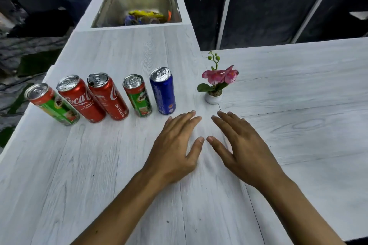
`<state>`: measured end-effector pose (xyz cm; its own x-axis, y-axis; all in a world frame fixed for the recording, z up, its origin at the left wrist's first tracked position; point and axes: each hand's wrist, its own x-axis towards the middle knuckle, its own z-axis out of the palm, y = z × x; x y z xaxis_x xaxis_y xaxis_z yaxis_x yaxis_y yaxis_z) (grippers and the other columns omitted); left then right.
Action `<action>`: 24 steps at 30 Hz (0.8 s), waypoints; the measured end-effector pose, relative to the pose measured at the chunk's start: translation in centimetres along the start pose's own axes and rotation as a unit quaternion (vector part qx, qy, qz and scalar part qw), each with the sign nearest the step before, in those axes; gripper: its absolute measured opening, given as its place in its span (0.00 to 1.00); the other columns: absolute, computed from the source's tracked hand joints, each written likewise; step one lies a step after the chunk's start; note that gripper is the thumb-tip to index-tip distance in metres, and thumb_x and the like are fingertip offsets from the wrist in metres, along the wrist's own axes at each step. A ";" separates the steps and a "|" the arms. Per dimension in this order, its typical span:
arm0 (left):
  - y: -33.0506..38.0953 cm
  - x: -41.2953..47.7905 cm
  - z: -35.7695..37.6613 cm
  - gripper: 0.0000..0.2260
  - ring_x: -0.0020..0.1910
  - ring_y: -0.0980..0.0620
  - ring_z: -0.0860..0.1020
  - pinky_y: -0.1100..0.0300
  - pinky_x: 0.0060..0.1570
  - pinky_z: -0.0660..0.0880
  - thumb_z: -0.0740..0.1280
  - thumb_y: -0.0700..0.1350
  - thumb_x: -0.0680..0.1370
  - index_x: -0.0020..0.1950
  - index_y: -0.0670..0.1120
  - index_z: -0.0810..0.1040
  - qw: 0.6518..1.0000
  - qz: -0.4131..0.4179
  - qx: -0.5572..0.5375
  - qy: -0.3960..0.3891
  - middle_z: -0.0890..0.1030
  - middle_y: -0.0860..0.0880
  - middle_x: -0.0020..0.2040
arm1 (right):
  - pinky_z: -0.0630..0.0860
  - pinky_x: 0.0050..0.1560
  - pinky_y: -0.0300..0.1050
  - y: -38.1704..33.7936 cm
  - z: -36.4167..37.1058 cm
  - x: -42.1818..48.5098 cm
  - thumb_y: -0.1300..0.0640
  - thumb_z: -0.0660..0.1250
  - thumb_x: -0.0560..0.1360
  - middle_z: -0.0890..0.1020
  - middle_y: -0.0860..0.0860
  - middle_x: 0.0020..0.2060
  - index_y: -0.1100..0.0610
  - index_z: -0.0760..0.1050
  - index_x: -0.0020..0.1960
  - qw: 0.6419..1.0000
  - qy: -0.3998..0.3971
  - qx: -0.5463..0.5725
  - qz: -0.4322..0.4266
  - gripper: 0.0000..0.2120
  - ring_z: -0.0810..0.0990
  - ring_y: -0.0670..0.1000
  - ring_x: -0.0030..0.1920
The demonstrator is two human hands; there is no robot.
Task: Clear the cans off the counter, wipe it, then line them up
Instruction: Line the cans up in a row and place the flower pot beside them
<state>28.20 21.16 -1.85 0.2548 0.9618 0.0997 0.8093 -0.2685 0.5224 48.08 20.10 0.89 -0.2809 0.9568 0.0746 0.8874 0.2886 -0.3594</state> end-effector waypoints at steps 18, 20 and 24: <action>2.7 4.1 1.4 0.29 0.80 0.61 0.55 0.69 0.72 0.40 0.55 0.66 0.81 0.81 0.60 0.60 0.999 0.033 0.016 0.004 0.59 0.60 0.82 | 0.68 0.70 0.47 5.9 -2.6 2.9 0.37 0.59 0.81 0.67 0.50 0.78 0.53 0.61 0.81 0.993 0.090 0.051 0.060 0.34 0.66 0.50 0.77; 2.7 4.2 1.7 0.29 0.80 0.61 0.55 0.67 0.74 0.41 0.54 0.67 0.81 0.81 0.60 0.60 0.999 0.034 0.014 -0.002 0.59 0.60 0.82 | 0.68 0.70 0.47 6.3 -2.2 3.5 0.37 0.60 0.81 0.67 0.50 0.78 0.53 0.60 0.81 0.992 0.091 0.064 0.066 0.34 0.67 0.51 0.76; 2.5 4.4 2.5 0.30 0.81 0.60 0.55 0.64 0.76 0.44 0.56 0.68 0.80 0.81 0.59 0.61 0.999 0.042 0.013 -0.018 0.59 0.59 0.82 | 0.67 0.70 0.46 7.1 -1.4 4.9 0.36 0.61 0.81 0.68 0.51 0.78 0.54 0.61 0.80 0.990 0.093 0.076 0.073 0.34 0.68 0.52 0.76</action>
<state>32.67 24.60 -2.23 0.3410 0.9333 0.1124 0.7970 -0.3505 0.4919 53.48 26.92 0.04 -0.0692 0.9820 0.1757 0.8447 0.1514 -0.5133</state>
